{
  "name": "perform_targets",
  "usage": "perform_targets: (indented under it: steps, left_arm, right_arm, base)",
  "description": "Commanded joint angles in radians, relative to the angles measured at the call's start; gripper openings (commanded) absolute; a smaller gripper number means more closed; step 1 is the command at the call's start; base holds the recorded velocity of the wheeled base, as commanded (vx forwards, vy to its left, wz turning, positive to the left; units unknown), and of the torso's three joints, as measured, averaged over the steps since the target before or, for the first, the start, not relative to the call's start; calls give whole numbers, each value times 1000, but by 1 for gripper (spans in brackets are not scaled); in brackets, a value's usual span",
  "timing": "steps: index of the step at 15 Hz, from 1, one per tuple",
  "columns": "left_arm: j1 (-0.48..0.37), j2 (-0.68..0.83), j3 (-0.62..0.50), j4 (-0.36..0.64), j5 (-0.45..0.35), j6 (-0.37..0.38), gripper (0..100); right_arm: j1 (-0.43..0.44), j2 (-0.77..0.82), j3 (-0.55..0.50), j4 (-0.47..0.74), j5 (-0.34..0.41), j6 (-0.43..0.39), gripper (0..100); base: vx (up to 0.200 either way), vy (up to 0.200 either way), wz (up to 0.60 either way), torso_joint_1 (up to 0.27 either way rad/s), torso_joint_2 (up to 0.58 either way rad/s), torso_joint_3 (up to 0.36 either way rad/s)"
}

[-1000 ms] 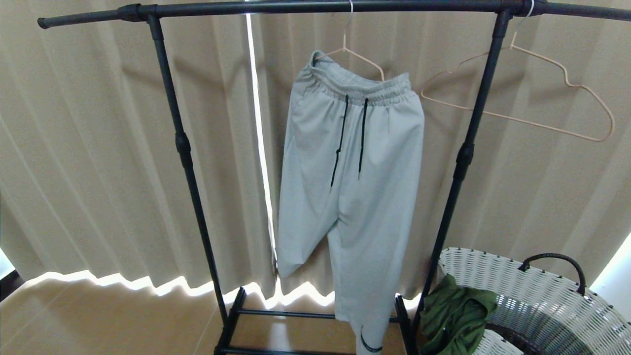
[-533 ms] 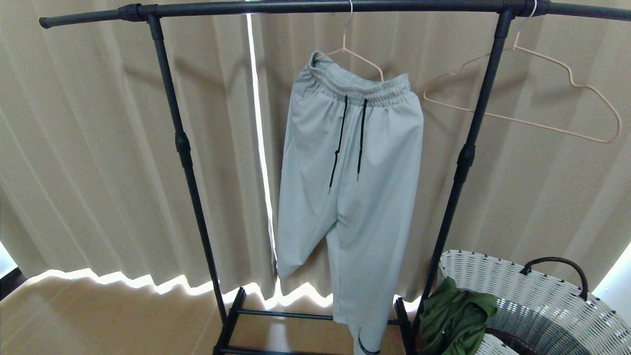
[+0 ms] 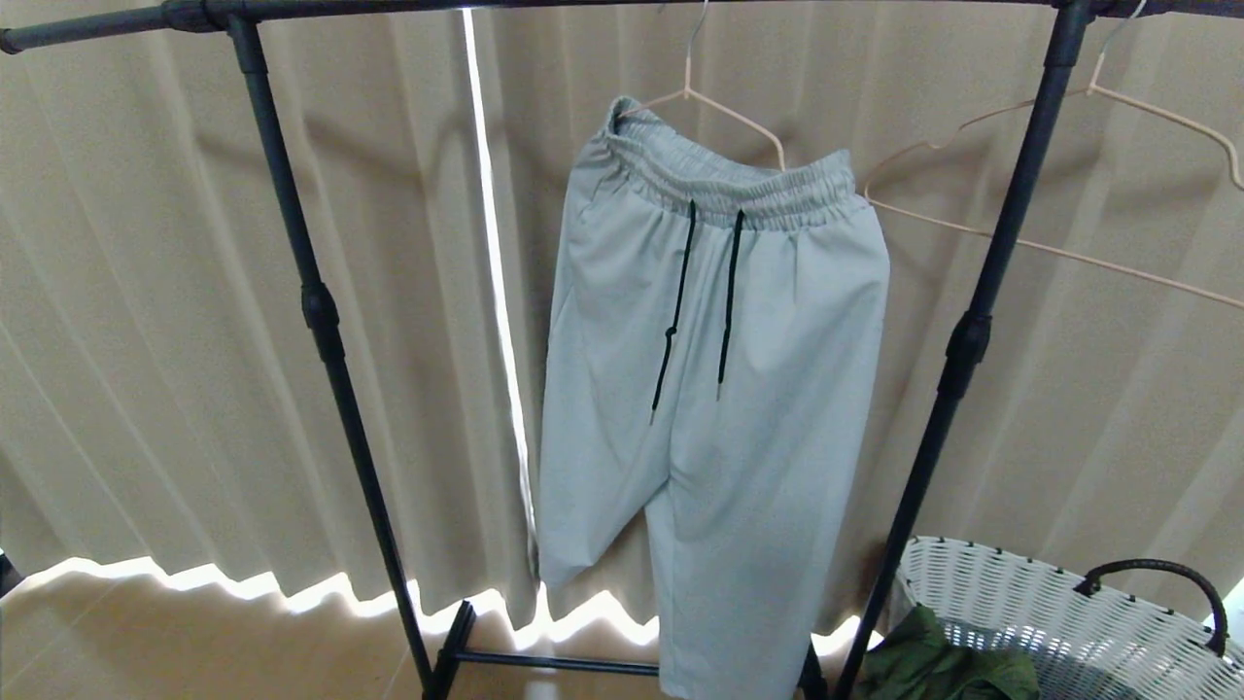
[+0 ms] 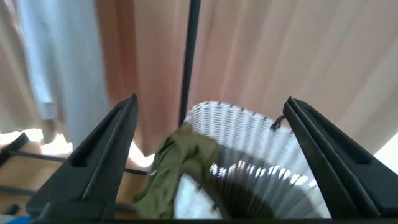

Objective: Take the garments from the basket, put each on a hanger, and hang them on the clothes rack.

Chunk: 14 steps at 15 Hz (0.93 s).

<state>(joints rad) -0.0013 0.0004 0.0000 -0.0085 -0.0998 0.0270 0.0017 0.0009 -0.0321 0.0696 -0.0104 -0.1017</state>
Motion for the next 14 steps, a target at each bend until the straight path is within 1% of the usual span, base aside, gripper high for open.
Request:
perform_targets:
  steps: [1,2,3,4,5,6,8,9,10,11,12,13,14]
  left_arm:
    - [0,0,0,-1,0,2,100]
    - [0,0,0,-1,0,1,100]
    - [0,0,0,-1,0,-1,100]
    - [0,0,0,-1,0,-1,100]
    - [0,0,0,-1,2,-2,100]
    - [0,0,0,-1,2,-2,100]
    - [0,0,0,-1,6,-6,100]
    - [0,0,0,-1,8,-7,100]
    - [0,0,0,-1,9,-10,100]
    - [0,0,0,-2,9,-10,100]
    - [0,0,0,-2,11,-15,100]
    - [0,0,0,-2,11,-15,100]
    - [0,0,0,-2,11,-15,100]
  right_arm:
    - [6,21,-68,45,7,-85,100]
    - [12,53,-109,76,7,-128,100]
    - [38,133,-187,130,6,-202,100]
    - [52,203,-227,145,3,-254,100]
    - [61,332,-269,148,-2,-302,100]
    - [61,412,-279,148,-3,-306,100]
    - [55,700,-267,144,-6,-337,100]
    - [55,775,-259,139,-10,-342,100]
    - [55,916,-252,107,-11,-340,100]
    - [55,943,-250,95,-11,-340,100]
    - [55,1064,-229,9,-8,-340,100]
    - [60,1120,-204,-42,-8,-343,100]
    - [63,1151,-190,-65,-10,-349,100]
  base:
    - [0,0,0,0,0,0]
    - [0,0,0,0,0,0]
    - [0,0,0,0,0,0]
    - [0,0,0,0,0,0]
    - [0,0,0,0,0,0]
    - [0,0,0,0,0,0]
    - [0,0,0,0,0,0]
    - [0,0,0,0,0,0]
    - [0,0,0,0,0,0]
    - [0,0,0,0,0,0]
    - [0,0,0,0,0,0]
    - [0,0,0,0,0,0]
    - [0,0,0,0,0,0]
